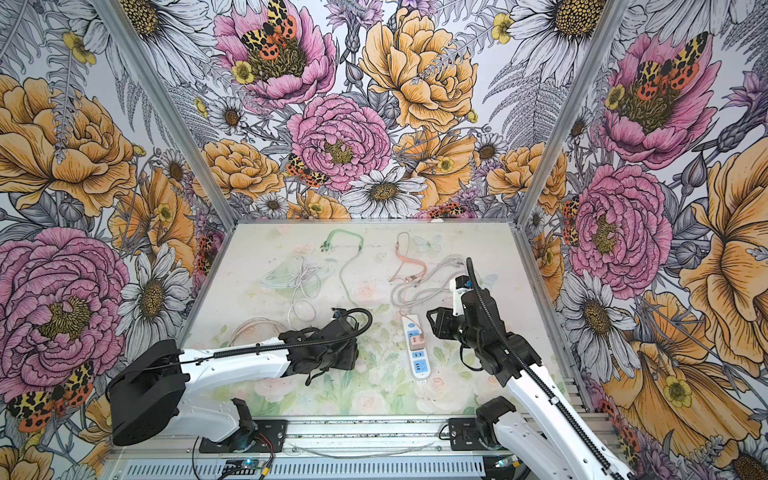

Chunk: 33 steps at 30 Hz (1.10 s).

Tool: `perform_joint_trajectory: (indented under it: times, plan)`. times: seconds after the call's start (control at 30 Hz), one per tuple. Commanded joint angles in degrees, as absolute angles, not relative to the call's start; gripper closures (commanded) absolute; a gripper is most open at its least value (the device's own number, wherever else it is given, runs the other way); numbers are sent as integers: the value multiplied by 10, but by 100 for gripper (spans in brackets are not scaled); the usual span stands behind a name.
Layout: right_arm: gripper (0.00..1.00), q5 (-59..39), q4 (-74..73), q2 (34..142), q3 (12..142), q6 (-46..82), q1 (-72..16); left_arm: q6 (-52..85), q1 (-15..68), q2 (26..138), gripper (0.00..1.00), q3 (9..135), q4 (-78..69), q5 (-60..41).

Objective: Insert the plug

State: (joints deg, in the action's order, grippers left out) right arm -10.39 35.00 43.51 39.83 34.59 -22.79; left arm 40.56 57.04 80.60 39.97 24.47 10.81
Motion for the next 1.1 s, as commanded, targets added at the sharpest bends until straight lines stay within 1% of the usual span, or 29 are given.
perform_joint_trajectory:
  times: [0.0,0.43,0.7,0.77,0.87,0.93,1.07]
  plan:
    - [59,-108,350,441,417,342,-227,400,580,819,38,411,226,98]
    - [59,-102,349,448,409,341,-227,436,609,795,38,407,233,108]
    - [59,-112,349,450,405,339,-227,437,611,865,38,434,232,116]
    - [59,-117,350,448,405,339,-227,439,616,881,38,446,232,138]
    - [60,-119,350,443,403,339,-227,441,620,896,40,460,232,150]
    - [60,-115,350,437,403,338,-227,443,620,901,45,464,233,158]
    - [60,-119,350,433,406,337,-227,461,611,904,48,461,234,170]
